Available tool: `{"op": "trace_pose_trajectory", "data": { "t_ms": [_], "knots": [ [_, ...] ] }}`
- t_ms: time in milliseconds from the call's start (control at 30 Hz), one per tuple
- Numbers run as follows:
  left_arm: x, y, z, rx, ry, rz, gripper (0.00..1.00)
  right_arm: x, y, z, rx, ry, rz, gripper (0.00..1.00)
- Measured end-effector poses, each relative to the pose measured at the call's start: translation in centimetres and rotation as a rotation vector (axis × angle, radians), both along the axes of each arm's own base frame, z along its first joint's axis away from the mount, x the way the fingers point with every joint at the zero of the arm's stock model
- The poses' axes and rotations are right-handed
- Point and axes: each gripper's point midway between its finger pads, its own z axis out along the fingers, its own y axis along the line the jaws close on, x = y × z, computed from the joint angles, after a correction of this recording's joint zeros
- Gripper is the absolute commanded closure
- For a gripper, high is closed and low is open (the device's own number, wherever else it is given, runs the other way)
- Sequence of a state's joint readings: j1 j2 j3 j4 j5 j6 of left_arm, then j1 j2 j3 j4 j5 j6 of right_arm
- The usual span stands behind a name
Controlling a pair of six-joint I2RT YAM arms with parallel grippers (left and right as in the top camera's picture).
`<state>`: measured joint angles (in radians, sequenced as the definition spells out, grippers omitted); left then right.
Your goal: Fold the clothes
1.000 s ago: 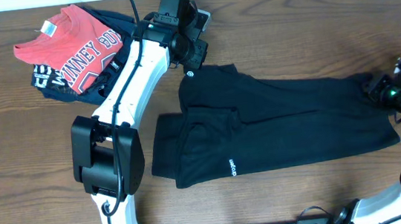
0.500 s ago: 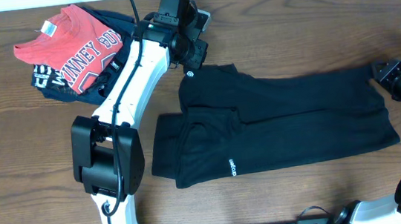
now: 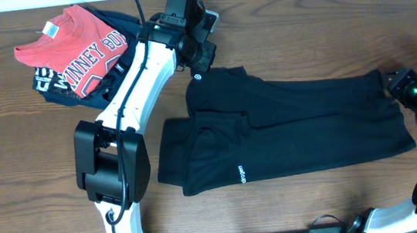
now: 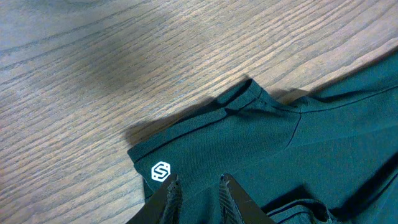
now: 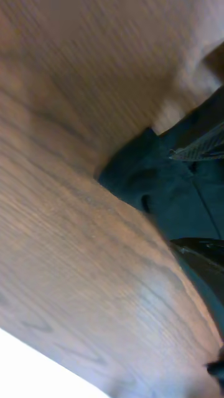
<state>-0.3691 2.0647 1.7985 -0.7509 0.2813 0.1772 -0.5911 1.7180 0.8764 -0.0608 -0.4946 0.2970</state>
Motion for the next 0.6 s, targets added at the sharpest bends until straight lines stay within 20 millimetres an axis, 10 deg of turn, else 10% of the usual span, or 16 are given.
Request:
{"op": "trace_pose_trajectory", "data": {
  "t_ms": [267,600],
  "knots": [
    [-0.1,0.0,0.0,0.001,0.004,0.0,0.77,0.3,3.0,-4.3,0.031,0.088,0.092,0.71],
    [-0.2,0.1,-0.1,0.003,0.007,0.0,0.77,-1.6,2.4,-5.0,0.058,0.15,0.083,0.72]
  ]
}}
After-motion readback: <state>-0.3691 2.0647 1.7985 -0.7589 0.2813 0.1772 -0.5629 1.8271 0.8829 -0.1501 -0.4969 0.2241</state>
